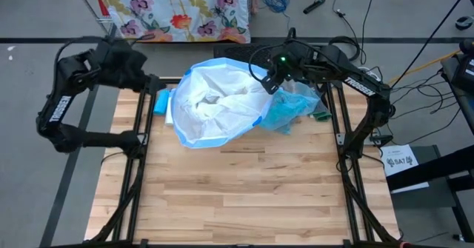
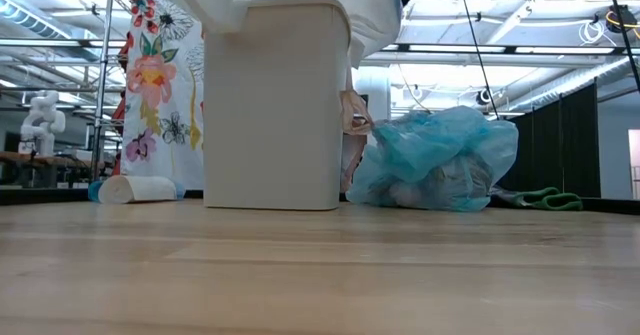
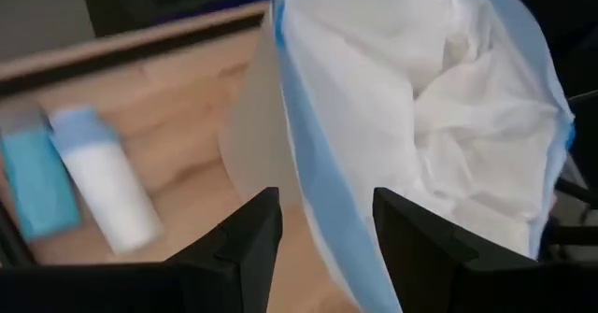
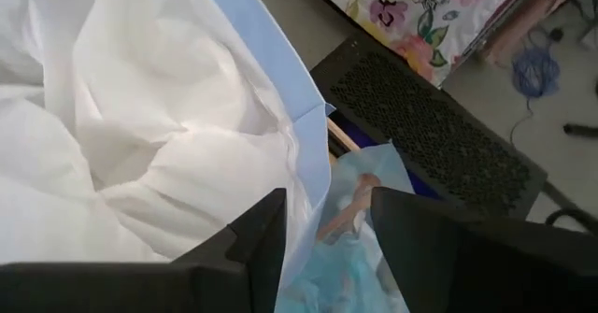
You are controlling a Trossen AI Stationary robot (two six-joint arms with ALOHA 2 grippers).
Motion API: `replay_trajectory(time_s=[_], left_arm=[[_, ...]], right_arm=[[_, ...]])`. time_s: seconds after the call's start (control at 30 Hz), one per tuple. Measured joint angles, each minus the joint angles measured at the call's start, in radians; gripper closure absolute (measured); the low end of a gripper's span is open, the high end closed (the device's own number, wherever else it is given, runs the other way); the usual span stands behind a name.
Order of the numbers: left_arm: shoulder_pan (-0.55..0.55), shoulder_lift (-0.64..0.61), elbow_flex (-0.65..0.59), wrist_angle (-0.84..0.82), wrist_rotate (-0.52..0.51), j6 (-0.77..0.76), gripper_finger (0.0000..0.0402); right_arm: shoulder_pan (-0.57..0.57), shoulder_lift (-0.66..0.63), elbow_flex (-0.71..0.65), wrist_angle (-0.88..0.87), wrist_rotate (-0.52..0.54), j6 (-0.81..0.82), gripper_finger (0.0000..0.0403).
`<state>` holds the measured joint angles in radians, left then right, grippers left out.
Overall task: Place trash/remove bag and relplace
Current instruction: Put the white trash bag into the white trash bin
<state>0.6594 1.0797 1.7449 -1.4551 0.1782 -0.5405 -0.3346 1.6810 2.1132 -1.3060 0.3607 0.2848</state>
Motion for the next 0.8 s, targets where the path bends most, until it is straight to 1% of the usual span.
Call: replay_trajectory(time_s=[0.07,0.13,0.23,0.33,0.4,0.5,0.57,0.6,0.73,0.8], left_arm=[[-0.069,-0.011,-0.038,0.001,-0.039,-0.075,0.0228],[-0.143,-0.017,-0.080,0.018,-0.099,-0.152,0.0228],[-0.261,-0.016,-0.126,0.126,-0.185,-0.248,0.0228],[-0.367,-0.003,-0.148,0.226,-0.273,-0.312,0.0228],[-0.421,0.030,-0.151,0.198,-0.337,-0.347,0.0228],[-0.471,0.068,-0.152,0.134,-0.438,-0.395,0.0228],[-0.488,0.090,-0.152,0.133,-0.506,-0.416,0.0228],[-0.495,0.093,-0.152,0.143,-0.524,-0.422,0.0228],[-0.517,0.092,-0.152,0.238,-0.525,-0.420,0.0228],[-0.519,0.092,-0.149,0.251,-0.539,-0.415,0.0228]], right_arm=[[0.000,0.000,0.000,0.000,0.000,-0.034,0.0253],[0.000,0.000,0.000,0.000,0.000,-0.059,0.0252],[-0.006,0.000,0.000,0.000,0.002,-0.094,0.0252],[-0.020,0.000,0.000,-0.002,0.004,-0.120,0.0252],[-0.032,0.000,0.000,-0.001,0.004,-0.135,0.0252],[-0.045,0.000,0.000,-0.002,0.000,-0.147,0.0252],[-0.047,0.000,0.000,-0.004,0.001,-0.158,0.0252],[-0.047,0.000,0.000,-0.004,0.000,-0.168,0.0252],[-0.046,0.000,0.000,-0.004,0.000,-0.198,0.0252],[-0.046,0.000,0.000,-0.004,0.000,-0.202,0.0252]])
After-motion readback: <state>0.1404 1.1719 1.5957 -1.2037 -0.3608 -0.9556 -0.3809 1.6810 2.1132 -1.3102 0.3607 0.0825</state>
